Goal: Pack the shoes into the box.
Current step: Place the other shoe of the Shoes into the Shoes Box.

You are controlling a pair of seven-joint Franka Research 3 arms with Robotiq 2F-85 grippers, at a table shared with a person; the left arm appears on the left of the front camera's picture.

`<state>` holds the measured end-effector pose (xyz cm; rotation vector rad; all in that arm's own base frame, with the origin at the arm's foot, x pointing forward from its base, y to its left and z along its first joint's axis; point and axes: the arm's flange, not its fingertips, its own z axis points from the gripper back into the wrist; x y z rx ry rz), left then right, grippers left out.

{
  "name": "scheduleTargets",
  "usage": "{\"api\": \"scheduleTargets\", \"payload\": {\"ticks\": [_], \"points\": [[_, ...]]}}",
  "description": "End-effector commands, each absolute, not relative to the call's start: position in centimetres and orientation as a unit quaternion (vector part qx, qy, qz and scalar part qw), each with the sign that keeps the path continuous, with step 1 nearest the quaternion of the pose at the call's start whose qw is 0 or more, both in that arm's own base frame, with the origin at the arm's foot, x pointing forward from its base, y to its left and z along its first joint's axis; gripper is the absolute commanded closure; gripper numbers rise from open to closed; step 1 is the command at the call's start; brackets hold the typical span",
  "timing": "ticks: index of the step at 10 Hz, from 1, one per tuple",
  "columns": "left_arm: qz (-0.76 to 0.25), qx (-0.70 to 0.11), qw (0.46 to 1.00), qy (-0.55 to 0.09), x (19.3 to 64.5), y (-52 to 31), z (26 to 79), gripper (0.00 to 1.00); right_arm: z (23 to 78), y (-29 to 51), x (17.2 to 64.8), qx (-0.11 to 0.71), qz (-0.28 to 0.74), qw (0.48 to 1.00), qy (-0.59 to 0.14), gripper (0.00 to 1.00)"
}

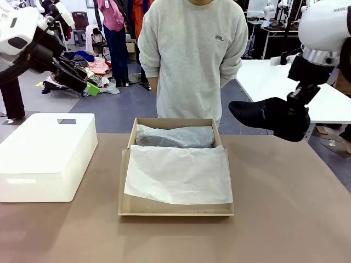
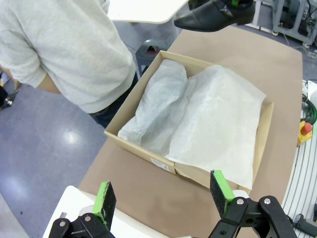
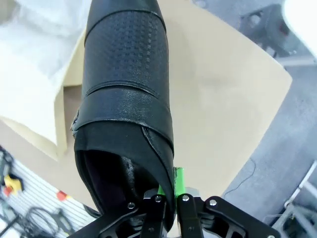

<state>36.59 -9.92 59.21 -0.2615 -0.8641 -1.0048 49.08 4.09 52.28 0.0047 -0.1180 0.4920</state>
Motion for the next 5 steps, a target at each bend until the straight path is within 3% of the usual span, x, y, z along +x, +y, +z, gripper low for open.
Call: {"api": "scheduleTargets", "payload": {"ticks": [1, 5], "points": [[-0.472, -0.126, 0.775, -0.401, 36.8, -9.8, 59.2, 0.0, 52.2, 6.8, 48.5, -0.013, 0.154, 0.987, -0.039, 1.0], [-0.472, -0.126, 0.775, -0.401, 36.8, -9.8, 59.2, 0.0, 52.1, 13.1, 49.4, -0.06, 0.021, 0.997, -0.051, 1.0]]}}
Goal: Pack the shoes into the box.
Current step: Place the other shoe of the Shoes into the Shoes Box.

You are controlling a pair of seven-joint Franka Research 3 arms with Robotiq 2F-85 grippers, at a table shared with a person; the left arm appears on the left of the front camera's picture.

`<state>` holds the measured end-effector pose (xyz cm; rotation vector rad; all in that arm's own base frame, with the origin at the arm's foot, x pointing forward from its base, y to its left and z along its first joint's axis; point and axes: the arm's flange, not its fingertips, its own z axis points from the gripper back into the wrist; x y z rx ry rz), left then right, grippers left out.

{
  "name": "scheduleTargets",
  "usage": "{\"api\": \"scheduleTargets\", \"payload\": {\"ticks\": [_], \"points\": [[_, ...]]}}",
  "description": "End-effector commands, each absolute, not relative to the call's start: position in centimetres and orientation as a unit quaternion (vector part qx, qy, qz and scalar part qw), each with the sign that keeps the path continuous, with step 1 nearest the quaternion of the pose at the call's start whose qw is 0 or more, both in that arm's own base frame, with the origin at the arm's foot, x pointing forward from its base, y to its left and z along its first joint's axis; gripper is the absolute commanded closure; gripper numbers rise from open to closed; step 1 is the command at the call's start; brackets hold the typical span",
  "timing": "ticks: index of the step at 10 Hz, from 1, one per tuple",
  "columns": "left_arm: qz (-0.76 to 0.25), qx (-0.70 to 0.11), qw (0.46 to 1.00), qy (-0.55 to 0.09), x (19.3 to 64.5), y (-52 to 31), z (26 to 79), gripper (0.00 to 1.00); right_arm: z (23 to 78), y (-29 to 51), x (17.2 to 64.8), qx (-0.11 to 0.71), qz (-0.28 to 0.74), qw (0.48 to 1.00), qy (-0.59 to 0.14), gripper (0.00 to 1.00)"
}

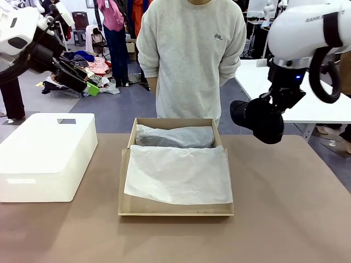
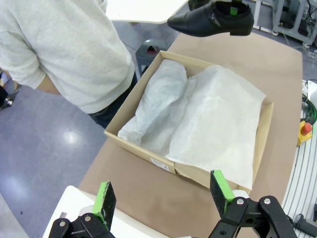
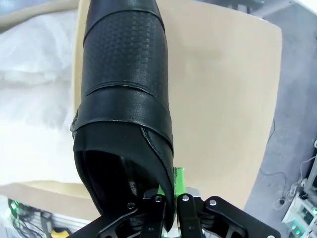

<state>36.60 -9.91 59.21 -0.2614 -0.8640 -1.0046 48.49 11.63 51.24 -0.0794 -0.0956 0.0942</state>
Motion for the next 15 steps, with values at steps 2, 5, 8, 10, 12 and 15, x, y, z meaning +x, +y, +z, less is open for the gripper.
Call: {"api": "scheduleTargets", "payload": {"ticks": [2, 5, 8, 10, 12, 15], "points": [[-0.472, -0.126, 0.775, -0.401, 36.8, -9.8, 59.2, 0.0, 52.3, 15.8, 50.0, -0.054, 0.007, 0.997, -0.057, 1.0], [-0.472, -0.126, 0.775, -0.401, 36.8, -9.8, 59.2, 0.0, 52.9, 16.6, 49.9, -0.039, 0.036, 0.996, -0.065, 1.0], [-0.472, -0.126, 0.775, -0.401, 36.8, -9.8, 59.2, 0.0, 51.7, 16.7, 49.5, -0.038, 0.022, 0.998, -0.053, 1.0], [-0.472, -0.126, 0.775, -0.401, 36.8, -9.8, 59.2, 0.0, 51.7, 16.7, 49.5, -0.038, 0.022, 0.998, -0.053, 1.0], [-0.472, -0.126, 0.775, -0.401, 36.8, -9.8, 59.2, 0.0, 51.7, 16.7, 49.5, -0.038, 0.022, 0.998, -0.053, 1.0], [-0.472, -0.126, 0.775, -0.401, 36.8, -9.8, 59.2, 0.0, 52.1, 17.9, 49.9, -0.039, -0.018, 0.997, -0.065, 1.0]]}}
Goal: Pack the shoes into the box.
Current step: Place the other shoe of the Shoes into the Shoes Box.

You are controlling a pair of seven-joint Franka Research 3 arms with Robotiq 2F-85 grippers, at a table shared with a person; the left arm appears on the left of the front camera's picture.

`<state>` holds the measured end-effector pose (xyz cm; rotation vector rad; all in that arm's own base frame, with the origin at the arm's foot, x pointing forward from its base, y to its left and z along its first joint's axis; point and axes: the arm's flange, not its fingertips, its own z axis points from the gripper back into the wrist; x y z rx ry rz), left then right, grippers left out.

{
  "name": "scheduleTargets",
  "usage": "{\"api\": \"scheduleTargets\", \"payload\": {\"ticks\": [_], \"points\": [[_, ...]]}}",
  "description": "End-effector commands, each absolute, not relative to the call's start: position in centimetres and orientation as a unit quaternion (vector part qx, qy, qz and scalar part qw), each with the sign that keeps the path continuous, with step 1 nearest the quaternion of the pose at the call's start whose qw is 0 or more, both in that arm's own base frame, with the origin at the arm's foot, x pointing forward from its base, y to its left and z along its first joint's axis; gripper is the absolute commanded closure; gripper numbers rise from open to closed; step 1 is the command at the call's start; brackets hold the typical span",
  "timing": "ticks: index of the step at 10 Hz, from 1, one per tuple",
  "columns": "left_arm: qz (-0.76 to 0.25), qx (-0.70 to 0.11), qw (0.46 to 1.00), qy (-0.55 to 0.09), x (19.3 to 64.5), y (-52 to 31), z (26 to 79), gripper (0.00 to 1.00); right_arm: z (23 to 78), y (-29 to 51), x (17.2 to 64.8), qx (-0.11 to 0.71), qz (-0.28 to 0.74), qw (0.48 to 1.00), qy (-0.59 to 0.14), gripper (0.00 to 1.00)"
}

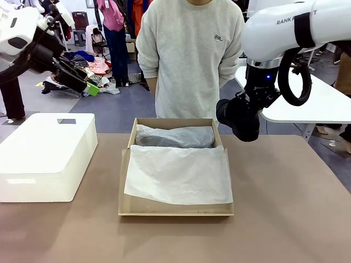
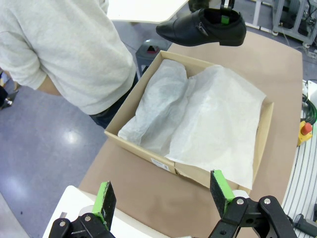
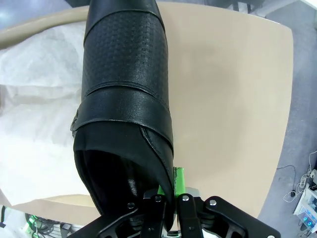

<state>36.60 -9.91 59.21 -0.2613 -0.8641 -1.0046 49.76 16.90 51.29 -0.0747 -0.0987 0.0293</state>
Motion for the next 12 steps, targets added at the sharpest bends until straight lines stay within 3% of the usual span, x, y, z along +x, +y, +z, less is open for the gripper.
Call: {"api": "scheduleTargets", "payload": {"ticks": [1, 8, 12], "points": [[-0.472, -0.126, 0.775, -0.401, 36.8, -9.8, 59.2, 0.0, 52.9, 19.0, 49.9, -0.043, -0.056, 0.995, -0.072, 1.0], [-0.472, -0.126, 0.775, -0.401, 36.8, -9.8, 59.2, 0.0, 54.5, 29.4, 51.3, 0.01, -0.301, 0.951, -0.064, 1.0], [-0.472, -0.126, 0.775, -0.401, 36.8, -9.8, 59.2, 0.0, 53.6, 33.0, 52.0, 0.006, -0.278, 0.959, -0.063, 1.0]]}}
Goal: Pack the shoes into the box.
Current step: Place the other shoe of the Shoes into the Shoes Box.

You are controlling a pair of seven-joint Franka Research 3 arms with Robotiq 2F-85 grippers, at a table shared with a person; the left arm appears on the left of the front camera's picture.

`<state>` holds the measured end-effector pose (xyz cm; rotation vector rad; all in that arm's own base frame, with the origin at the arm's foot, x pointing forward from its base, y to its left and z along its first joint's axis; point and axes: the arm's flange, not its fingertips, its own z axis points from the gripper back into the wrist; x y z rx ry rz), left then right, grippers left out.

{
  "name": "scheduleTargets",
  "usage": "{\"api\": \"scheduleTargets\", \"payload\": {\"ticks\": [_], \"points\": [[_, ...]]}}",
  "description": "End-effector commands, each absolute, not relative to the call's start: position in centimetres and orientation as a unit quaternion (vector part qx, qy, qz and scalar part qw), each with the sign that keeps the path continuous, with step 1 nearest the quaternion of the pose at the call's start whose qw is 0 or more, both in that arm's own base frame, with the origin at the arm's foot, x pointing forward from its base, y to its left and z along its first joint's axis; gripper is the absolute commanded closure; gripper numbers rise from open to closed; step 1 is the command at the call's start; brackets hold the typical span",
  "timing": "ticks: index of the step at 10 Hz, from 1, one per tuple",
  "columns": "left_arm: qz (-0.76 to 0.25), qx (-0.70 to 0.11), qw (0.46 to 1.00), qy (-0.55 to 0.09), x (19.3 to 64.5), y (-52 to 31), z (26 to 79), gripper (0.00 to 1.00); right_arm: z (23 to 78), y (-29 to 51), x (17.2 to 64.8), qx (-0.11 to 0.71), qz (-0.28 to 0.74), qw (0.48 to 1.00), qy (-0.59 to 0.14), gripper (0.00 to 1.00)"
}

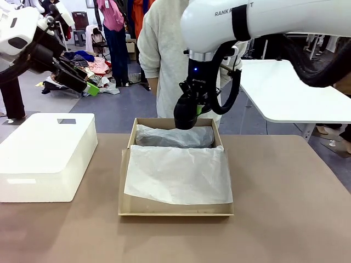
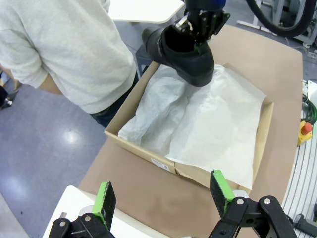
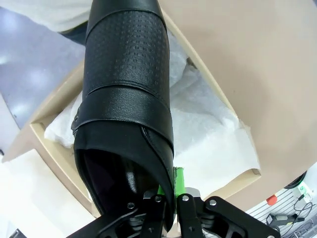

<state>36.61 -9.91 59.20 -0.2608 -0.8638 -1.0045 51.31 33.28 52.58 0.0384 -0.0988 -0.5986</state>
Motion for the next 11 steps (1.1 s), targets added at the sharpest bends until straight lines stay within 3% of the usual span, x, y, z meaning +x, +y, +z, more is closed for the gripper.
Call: {"api": "scheduleTargets", "payload": {"ticks": [1, 5, 11], "points": [[-0.472, -0.126, 0.775, -0.401, 36.8, -9.8, 59.2, 0.0, 52.9, 32.4, 51.2, 0.019, -0.302, 0.952, -0.052, 1.0], [-0.472, -0.126, 0.775, -0.401, 36.8, -9.8, 59.2, 0.0, 52.3, 32.9, 51.6, 0.017, -0.299, 0.953, -0.047, 1.0], [-0.472, -0.126, 0.775, -0.401, 36.8, -9.8, 59.2, 0.0, 52.6, 38.7, 49.1, 0.021, -0.51, 0.855, -0.094, 1.0]]}}
